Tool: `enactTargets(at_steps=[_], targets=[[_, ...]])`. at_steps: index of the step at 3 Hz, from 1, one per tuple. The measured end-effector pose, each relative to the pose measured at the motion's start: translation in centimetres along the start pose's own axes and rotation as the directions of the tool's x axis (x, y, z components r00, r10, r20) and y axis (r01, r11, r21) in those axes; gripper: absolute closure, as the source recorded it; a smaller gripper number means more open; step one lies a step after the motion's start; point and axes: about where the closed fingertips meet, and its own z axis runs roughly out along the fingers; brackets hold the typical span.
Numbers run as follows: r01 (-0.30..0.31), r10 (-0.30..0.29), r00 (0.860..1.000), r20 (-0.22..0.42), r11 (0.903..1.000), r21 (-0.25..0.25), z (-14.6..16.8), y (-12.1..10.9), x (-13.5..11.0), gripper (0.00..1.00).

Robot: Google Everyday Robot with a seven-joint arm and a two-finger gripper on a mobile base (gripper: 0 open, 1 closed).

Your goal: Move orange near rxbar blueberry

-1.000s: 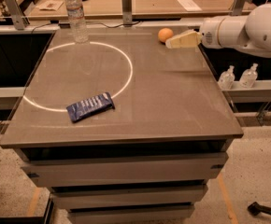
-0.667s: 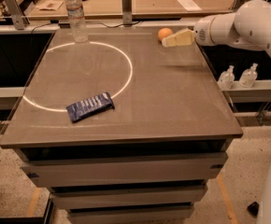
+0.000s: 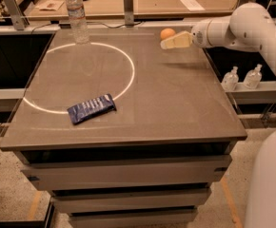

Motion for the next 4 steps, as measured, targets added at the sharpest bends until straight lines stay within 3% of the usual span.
enactTargets(at_steps=[2,4], targets=[[0.023,-0.022,1.000,0.010,0.9996,-0.017,2.6,0.6,-0.2,0.00],[0.039,-0.039,0.999,-0.010,0.9991,0.017,5.2,-1.0,-1.3,0.00]])
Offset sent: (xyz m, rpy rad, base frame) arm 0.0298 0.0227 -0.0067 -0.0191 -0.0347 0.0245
